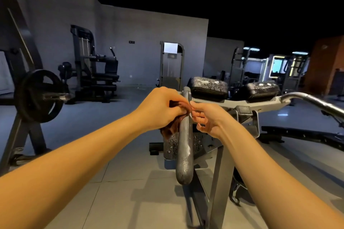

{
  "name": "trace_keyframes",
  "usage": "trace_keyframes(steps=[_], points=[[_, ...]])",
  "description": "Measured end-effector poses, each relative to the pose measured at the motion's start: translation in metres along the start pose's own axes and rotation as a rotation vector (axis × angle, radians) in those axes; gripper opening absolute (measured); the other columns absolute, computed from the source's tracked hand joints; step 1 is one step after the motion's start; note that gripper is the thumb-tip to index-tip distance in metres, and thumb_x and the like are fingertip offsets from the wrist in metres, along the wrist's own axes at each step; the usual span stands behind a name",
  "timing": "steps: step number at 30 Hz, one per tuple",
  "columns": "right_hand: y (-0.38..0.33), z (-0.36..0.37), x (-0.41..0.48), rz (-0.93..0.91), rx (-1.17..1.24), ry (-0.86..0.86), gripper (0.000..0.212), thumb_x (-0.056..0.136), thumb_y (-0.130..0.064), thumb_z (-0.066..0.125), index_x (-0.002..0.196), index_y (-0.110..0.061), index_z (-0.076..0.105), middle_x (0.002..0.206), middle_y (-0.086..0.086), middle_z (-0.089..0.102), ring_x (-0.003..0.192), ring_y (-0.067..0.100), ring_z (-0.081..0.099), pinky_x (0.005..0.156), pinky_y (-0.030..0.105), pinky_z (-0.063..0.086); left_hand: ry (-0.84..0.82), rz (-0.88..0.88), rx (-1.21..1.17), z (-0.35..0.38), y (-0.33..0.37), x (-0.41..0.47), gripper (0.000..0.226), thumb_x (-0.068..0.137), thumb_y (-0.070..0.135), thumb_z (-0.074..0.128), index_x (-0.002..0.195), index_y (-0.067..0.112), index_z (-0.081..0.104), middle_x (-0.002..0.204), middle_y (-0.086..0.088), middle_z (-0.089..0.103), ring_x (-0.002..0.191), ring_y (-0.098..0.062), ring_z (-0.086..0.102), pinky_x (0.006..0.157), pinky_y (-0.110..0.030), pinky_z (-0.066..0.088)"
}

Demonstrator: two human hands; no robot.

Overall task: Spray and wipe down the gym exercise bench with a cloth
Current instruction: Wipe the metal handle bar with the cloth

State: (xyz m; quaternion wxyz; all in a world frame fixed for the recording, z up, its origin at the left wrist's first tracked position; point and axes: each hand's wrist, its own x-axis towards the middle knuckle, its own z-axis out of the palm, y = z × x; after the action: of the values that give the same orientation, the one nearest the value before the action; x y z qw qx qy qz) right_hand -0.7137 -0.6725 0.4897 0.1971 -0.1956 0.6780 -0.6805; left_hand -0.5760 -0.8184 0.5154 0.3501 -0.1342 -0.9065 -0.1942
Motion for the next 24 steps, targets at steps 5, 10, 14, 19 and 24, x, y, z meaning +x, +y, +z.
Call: trace_keyframes(steps=[5, 10, 14, 19, 24], points=[[0.006, -0.001, 0.011, -0.01, 0.023, 0.014, 0.014, 0.093, -0.035, 0.073, 0.085, -0.025, 0.069, 0.07, -0.008, 0.065, 0.066, 0.009, 0.056, 0.058, 0.025, 0.037, 0.094, -0.2, 0.034, 0.024, -0.046, 0.078, 0.016, 0.094, 0.017, 0.07, 0.092, 0.026, 0.083, 0.082, 0.014, 0.074, 0.078, -0.003, 0.066, 0.086, -0.034, 0.057], [0.004, 0.002, 0.011, 0.026, 0.028, 0.023, 0.015, 0.092, -0.037, 0.074, 0.087, -0.024, 0.069, 0.076, -0.006, 0.066, 0.07, 0.01, 0.058, 0.058, 0.025, 0.038, 0.113, -0.179, 0.018, 0.025, -0.049, 0.068, 0.017, 0.094, 0.017, 0.07, 0.097, 0.027, 0.083, 0.091, 0.011, 0.075, 0.09, -0.009, 0.066, 0.09, -0.039, 0.056], [0.005, 0.0, 0.008, 0.04, 0.031, 0.002, 0.015, 0.091, -0.037, 0.075, 0.092, -0.022, 0.071, 0.089, -0.001, 0.067, 0.074, 0.011, 0.058, 0.059, 0.024, 0.039, 0.015, -0.092, -0.123, 0.005, -0.019, -0.011, 0.02, 0.093, 0.015, 0.073, 0.104, 0.029, 0.082, 0.093, 0.012, 0.074, 0.093, -0.01, 0.069, 0.084, -0.028, 0.054], [0.001, 0.001, 0.005, 0.055, 0.029, -0.003, 0.016, 0.091, -0.037, 0.075, 0.095, -0.022, 0.071, 0.094, -0.001, 0.068, 0.084, 0.014, 0.058, 0.063, 0.026, 0.041, -0.011, -0.031, -0.16, -0.004, 0.007, -0.042, 0.016, 0.092, 0.017, 0.075, 0.1, 0.028, 0.082, 0.091, 0.013, 0.074, 0.091, -0.011, 0.069, 0.083, -0.022, 0.053], [0.001, 0.002, 0.004, 0.058, 0.016, 0.011, 0.018, 0.09, -0.04, 0.075, 0.09, -0.023, 0.071, 0.092, -0.002, 0.068, 0.081, 0.012, 0.058, 0.061, 0.025, 0.04, 0.109, -0.16, -0.039, 0.016, -0.019, 0.028, 0.015, 0.091, 0.018, 0.073, 0.092, 0.029, 0.083, 0.086, 0.013, 0.076, 0.084, -0.005, 0.068, 0.09, -0.039, 0.056]])
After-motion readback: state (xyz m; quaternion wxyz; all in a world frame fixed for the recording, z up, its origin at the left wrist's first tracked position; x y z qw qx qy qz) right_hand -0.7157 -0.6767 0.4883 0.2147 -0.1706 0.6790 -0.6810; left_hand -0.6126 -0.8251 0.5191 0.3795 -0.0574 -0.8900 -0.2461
